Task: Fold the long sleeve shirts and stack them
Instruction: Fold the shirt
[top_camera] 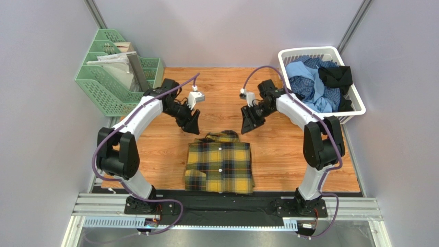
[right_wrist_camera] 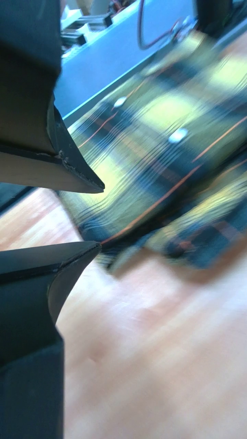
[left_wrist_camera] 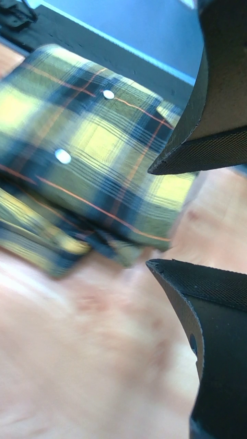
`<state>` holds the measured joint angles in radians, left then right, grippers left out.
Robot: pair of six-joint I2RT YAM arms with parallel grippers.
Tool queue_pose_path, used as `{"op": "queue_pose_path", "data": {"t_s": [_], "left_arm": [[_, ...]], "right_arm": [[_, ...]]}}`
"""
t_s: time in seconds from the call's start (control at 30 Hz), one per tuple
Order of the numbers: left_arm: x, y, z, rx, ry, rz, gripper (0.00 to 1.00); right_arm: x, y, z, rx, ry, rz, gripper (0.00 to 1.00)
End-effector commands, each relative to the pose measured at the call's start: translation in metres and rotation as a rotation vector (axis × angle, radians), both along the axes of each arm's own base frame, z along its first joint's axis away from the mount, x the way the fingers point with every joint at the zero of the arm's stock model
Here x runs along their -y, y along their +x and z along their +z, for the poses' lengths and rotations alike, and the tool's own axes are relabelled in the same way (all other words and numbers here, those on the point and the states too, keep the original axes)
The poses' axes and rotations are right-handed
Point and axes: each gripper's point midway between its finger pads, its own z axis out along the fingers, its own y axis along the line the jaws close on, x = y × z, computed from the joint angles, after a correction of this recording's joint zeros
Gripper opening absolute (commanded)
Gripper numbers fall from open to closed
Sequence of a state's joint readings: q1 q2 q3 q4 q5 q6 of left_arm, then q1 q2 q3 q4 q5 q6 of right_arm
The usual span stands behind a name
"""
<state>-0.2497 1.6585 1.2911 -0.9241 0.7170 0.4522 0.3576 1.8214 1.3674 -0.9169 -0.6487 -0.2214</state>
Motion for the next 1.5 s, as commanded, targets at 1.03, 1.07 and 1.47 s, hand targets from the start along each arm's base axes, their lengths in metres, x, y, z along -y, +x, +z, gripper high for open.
{"op": "queue_pose_path", "data": {"t_s": [1.03, 1.07, 1.47], "left_arm": [[0.121, -0.011, -0.035, 0.246, 0.037, -0.645, 0.00], [0.120, -0.011, -0.034, 0.239, 0.039, -0.644, 0.00], [0.120, -0.016, -0.050, 0.121, 0.057, -0.654, 0.53]], "right_arm": [[-0.094, 0.033, -0.069, -0.130, 0.153, 0.056, 0.20], [-0.094, 0.033, -0.069, -0.127, 0.151, 0.058, 0.20], [-0.090, 0.028, -0.073, -0.133, 0.141, 0.067, 0.19]]}}
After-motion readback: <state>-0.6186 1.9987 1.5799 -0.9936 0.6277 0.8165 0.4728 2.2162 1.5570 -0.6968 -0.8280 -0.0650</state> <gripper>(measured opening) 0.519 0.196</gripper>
